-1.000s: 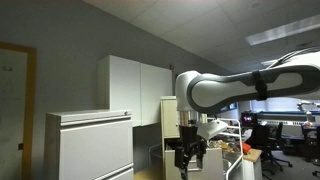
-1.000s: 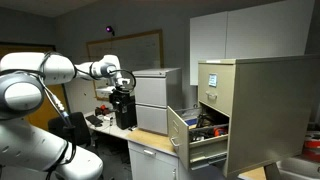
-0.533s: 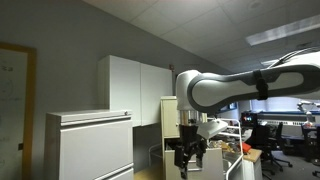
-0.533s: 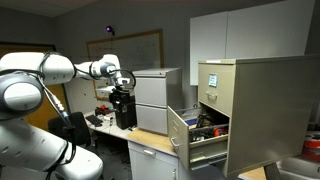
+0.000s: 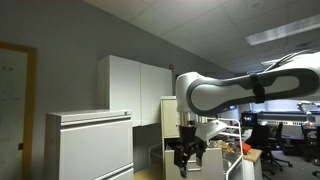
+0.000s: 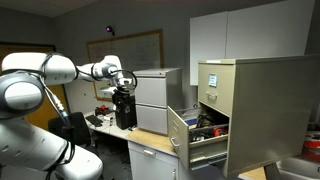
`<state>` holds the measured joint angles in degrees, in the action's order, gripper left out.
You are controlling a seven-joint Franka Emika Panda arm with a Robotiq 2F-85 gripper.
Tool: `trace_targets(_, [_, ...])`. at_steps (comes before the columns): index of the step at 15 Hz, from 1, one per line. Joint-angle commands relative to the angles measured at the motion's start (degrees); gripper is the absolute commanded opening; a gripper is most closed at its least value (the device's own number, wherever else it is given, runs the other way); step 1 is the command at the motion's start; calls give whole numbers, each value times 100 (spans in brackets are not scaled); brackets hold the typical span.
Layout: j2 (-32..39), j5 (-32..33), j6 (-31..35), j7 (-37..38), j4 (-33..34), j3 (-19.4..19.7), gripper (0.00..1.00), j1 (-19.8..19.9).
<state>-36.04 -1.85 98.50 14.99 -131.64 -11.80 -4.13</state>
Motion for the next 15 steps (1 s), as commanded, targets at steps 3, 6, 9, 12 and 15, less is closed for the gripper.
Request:
trace_targets(3, [632,1107,1087,449,-240,-108,100,452])
trace_targets(6, [1287,1771,1872,988,-298,-159,88,695])
trace_targets(9, [2000,2703,2836,1639,-277,-209,59,915])
trace_targets(12, [2560,4278,3584,2446,-214,-592,35,1490])
trace_targets(15, [2930,5841,3928,3067,-34,-983,12,2144])
